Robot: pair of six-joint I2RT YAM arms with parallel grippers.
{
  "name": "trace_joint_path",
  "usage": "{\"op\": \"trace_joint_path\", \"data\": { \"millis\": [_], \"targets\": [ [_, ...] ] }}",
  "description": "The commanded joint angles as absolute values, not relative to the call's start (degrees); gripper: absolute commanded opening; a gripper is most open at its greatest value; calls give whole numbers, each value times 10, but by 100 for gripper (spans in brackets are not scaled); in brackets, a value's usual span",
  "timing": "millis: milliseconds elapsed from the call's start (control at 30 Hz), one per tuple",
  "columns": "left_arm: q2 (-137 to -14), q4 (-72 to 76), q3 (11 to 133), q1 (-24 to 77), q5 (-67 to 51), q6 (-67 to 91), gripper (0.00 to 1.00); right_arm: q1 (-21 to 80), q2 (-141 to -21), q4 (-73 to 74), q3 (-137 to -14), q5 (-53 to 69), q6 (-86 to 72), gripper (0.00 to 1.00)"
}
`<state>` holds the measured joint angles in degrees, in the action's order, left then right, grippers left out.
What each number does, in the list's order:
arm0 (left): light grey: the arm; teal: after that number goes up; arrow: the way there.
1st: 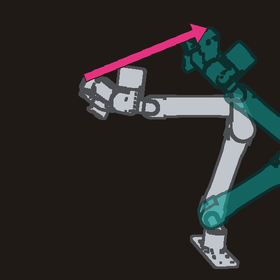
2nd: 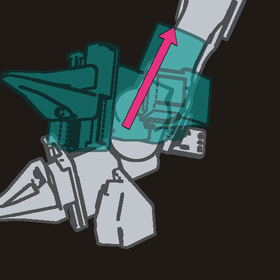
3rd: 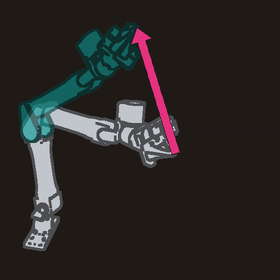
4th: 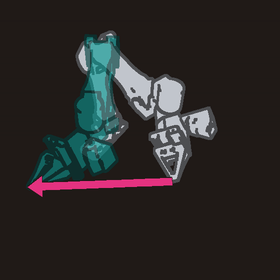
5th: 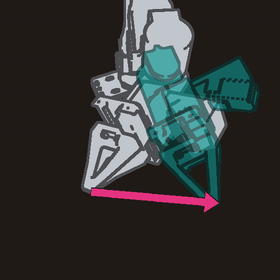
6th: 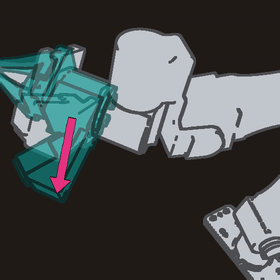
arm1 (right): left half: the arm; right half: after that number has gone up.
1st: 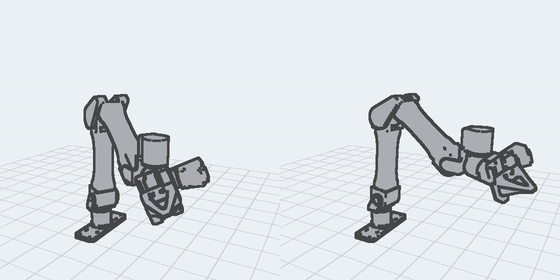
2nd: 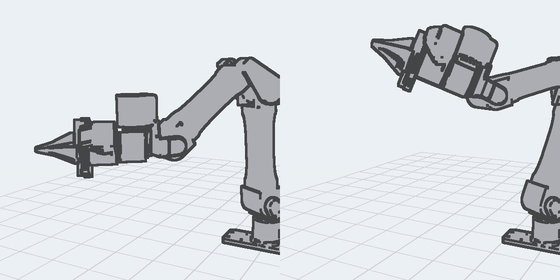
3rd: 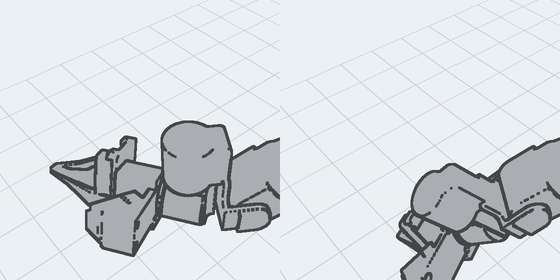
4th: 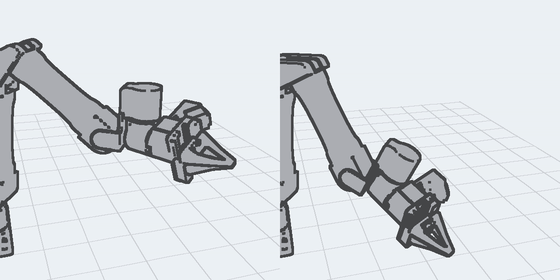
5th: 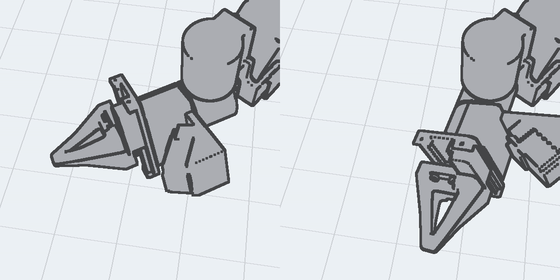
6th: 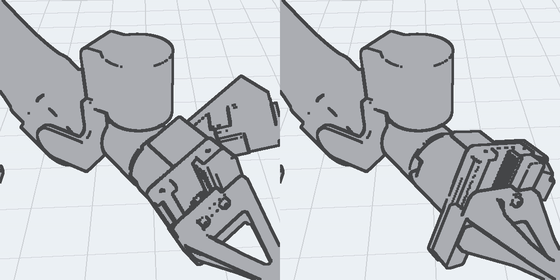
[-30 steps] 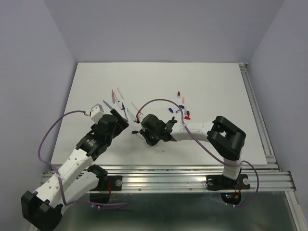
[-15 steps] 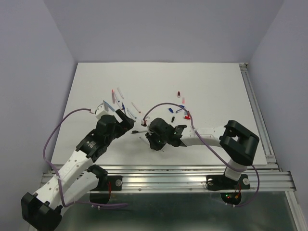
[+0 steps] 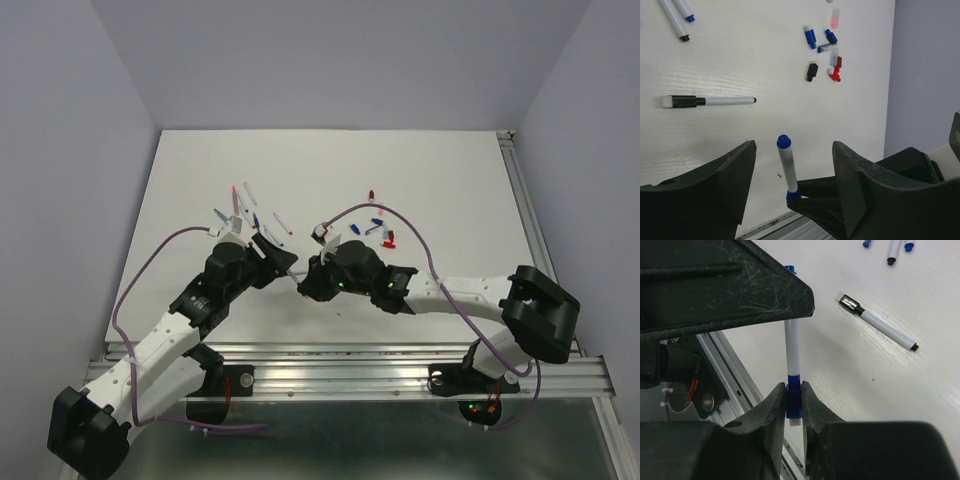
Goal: Open the pen caps
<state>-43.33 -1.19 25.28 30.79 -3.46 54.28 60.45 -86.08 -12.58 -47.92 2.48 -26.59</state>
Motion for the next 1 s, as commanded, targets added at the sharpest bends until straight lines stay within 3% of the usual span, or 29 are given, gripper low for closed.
{"op": "trace_joint_path", "data": {
  "millis": [0, 133, 233, 300, 433, 467, 733, 800, 833, 867, 967],
  "targets": [
    [-437, 36, 246, 312, -52, 544, 60, 609, -841, -204, -463, 45, -292, 8],
    [-439, 28, 250, 312, -47, 539, 23, 609, -822, -240, -449, 39, -305, 8],
    [-440, 26, 254, 313, -47, 535, 13, 608, -810, -249, -443, 40, -305, 8],
    [-439, 24, 257, 313, -47, 533, 0, 609, -809, -248, -442, 51, -303, 8],
    [-426, 25, 259, 314, -43, 533, 0, 608, -820, -232, -447, 57, -299, 25],
    [-422, 25, 260, 314, -41, 533, 0, 609, -822, -227, -451, 59, -295, 33],
    [-396, 27, 270, 314, -24, 533, 0, 609, -857, -219, -476, 69, -286, 42],
    [-399, 27, 273, 314, -20, 531, 0, 609, -863, -218, -477, 76, -287, 36],
    [-402, 27, 275, 314, -18, 529, 0, 609, -864, -221, -475, 78, -289, 21],
    [-404, 27, 277, 314, -18, 526, 0, 609, -860, -225, -471, 80, -289, 15],
    [-412, 27, 282, 313, -11, 519, 0, 609, -851, -243, -454, 98, -288, 6]
  ]
}}
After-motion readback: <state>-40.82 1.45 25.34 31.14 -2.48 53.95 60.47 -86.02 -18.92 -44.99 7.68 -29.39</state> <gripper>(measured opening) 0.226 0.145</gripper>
